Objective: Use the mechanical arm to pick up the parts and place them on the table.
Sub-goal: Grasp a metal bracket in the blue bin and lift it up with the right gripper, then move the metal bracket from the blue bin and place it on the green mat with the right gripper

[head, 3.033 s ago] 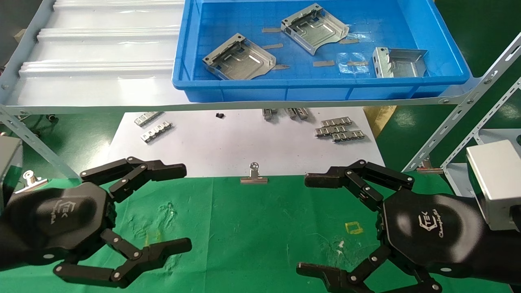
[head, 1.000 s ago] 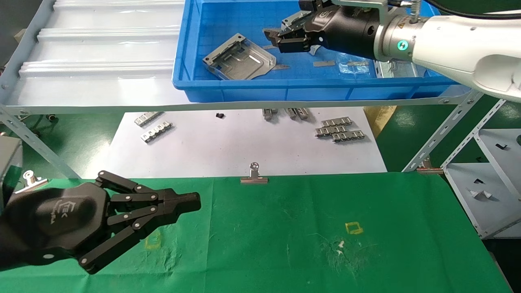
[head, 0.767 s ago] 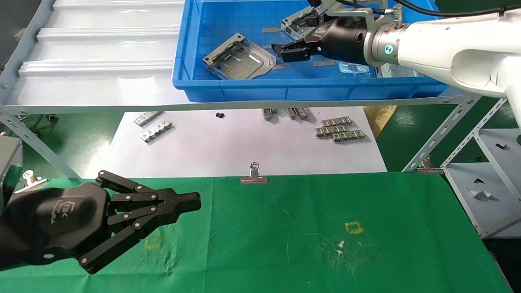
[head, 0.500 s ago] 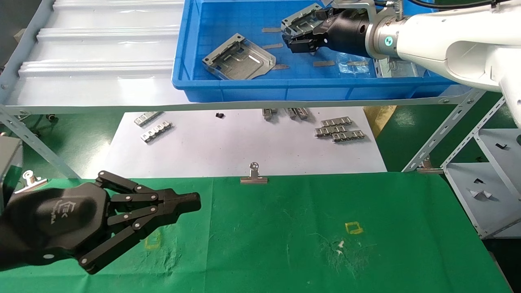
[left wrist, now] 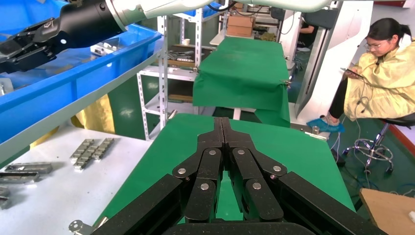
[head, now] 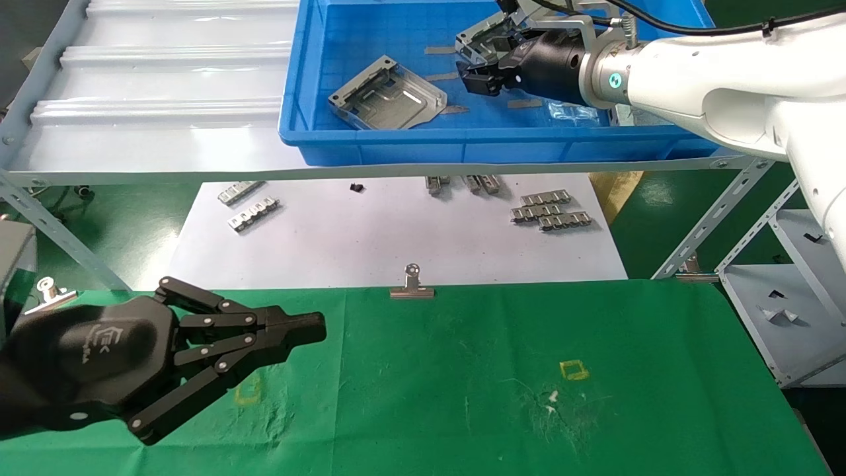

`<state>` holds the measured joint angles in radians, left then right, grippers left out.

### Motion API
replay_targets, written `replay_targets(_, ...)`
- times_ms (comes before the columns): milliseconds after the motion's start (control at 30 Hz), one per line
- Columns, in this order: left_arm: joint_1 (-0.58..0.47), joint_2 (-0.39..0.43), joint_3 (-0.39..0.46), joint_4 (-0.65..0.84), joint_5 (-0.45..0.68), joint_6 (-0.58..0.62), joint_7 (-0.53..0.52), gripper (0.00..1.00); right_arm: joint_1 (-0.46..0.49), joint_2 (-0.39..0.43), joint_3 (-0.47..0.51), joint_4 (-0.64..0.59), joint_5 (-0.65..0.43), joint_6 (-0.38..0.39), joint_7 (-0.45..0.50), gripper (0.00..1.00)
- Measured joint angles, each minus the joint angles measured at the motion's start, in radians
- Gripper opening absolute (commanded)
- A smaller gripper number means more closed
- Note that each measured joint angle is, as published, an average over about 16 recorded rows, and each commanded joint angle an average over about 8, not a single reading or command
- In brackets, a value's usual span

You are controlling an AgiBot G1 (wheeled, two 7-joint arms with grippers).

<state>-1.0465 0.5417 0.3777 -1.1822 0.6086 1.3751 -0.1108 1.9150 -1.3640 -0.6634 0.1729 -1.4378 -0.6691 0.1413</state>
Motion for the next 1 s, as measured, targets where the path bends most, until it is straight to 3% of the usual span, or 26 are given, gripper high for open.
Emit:
replay_targets(33,0.000,0.000,0.000,0.000,0.000,0.000,0.000,0.98,-0.002,0.000,-0.005,0.003,0.003,0.000,0.009,0.00)
replay_targets(67,0.000,0.000,0.000,0.000,0.000,0.000,0.000,1.00,-0.003,0.000,-0.009,0.006,0.006,-0.001,0.017,0.00)
replay_targets(467,0.000,0.000,0.000,0.000,0.000,0.000,0.000,1.00,-0.004,0.004,-0.061,0.016,0.038,-0.026,0.085,0.00)
replay_targets(1000,0.000,0.000,0.000,0.000,0.000,0.000,0.000,1.00,0.007,0.008,-0.096,0.023,0.086,-0.018,0.055,0.00)
